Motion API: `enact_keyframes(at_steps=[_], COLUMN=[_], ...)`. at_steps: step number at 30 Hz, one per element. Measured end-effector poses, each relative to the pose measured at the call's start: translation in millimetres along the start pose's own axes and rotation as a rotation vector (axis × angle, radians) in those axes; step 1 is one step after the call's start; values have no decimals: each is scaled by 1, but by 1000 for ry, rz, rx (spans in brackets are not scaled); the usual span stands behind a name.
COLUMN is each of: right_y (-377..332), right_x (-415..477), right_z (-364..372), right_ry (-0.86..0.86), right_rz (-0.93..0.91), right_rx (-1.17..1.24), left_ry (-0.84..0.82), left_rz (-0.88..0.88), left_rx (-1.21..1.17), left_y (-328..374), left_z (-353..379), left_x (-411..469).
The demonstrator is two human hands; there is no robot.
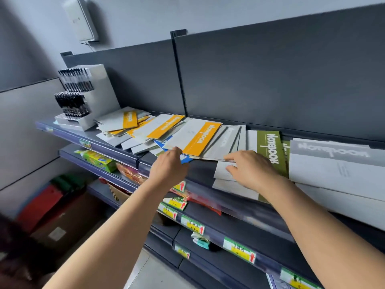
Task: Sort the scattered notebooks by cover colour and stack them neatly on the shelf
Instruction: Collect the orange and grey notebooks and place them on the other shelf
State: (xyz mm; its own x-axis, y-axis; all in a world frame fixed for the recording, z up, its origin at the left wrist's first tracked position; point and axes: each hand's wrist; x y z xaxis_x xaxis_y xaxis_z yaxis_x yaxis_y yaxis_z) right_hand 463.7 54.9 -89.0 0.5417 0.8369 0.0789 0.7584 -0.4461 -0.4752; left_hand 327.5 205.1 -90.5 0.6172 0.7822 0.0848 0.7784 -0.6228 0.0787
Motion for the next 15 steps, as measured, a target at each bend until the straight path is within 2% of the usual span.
enact_keyframes(at_steps=[3, 7, 15], right_y=[-5, -10, -36], right_x=[29, 64, 127], right_z=[8, 15, 46], right_ry=[-20, -10, 14], right_rz=[16, 62, 233], right_rx=[13, 36, 28], left_ry=[11, 27, -134], left_rz=[-28, 26, 236], left_rx=[-14, 3, 163], left_y=[-13, -21, -24], left_z=[1, 6, 17], left_x=[29, 78, 162])
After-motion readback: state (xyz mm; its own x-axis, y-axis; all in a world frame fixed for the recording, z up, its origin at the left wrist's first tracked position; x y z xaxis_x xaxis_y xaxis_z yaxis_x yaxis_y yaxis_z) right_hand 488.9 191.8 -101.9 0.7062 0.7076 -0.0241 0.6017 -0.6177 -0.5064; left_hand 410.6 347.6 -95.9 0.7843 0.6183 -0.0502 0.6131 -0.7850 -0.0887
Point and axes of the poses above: each hand's wrist, its own x-axis towards the middle knuckle, its own z-axis out of the palm, y = z × x, and after that the axes turned 12 degrees about x, right-handed
